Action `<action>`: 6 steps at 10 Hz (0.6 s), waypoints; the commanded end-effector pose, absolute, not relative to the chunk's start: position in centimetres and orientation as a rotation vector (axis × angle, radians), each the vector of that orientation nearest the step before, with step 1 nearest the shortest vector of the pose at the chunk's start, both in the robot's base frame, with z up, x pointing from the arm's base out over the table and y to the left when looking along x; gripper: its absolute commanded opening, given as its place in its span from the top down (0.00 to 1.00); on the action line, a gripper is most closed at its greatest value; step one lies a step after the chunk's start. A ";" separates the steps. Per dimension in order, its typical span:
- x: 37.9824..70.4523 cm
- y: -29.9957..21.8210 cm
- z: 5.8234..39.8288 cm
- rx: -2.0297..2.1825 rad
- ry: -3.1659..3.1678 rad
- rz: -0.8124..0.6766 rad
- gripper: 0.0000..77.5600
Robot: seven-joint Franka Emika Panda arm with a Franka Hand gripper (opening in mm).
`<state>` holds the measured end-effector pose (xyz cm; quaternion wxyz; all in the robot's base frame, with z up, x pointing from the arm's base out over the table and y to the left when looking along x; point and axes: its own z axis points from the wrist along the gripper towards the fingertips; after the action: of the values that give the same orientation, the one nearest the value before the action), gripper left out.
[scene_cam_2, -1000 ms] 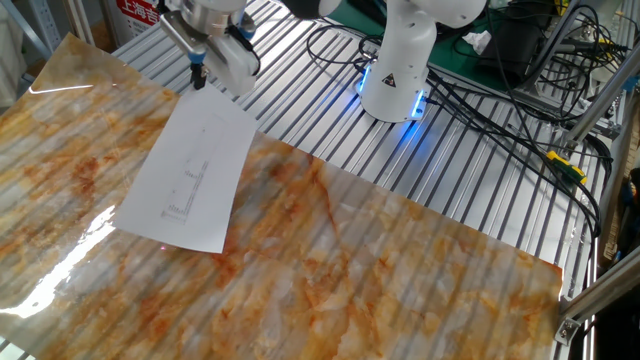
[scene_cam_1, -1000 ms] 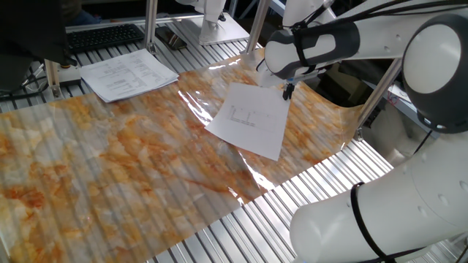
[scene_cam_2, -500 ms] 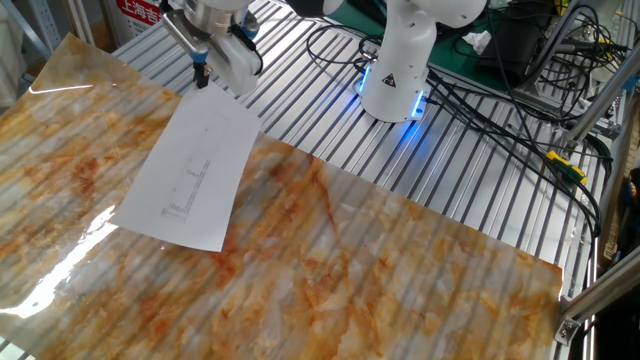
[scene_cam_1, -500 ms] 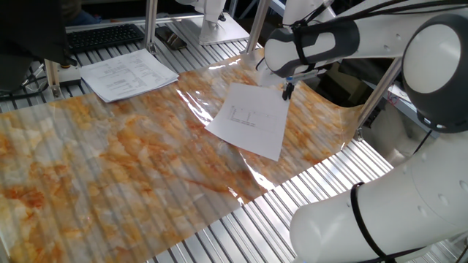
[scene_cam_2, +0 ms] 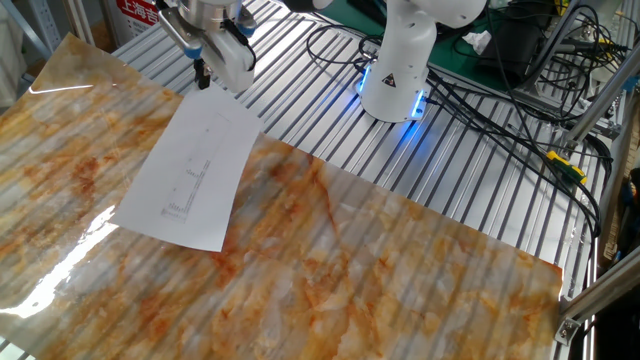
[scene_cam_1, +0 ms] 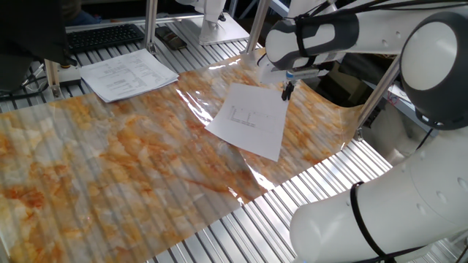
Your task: Flip over and spread out the paper that is laid flat on the table
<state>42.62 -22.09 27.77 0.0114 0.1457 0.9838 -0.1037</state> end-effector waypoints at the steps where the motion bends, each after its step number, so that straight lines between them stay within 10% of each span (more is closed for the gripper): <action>1: 42.7 -22.1 27.9 0.532 2.996 -0.203 0.98; 6: 42.8 -24.2 31.3 0.472 3.003 -0.228 0.98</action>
<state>42.50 -22.28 27.73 0.0316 0.1633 0.9832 -0.0748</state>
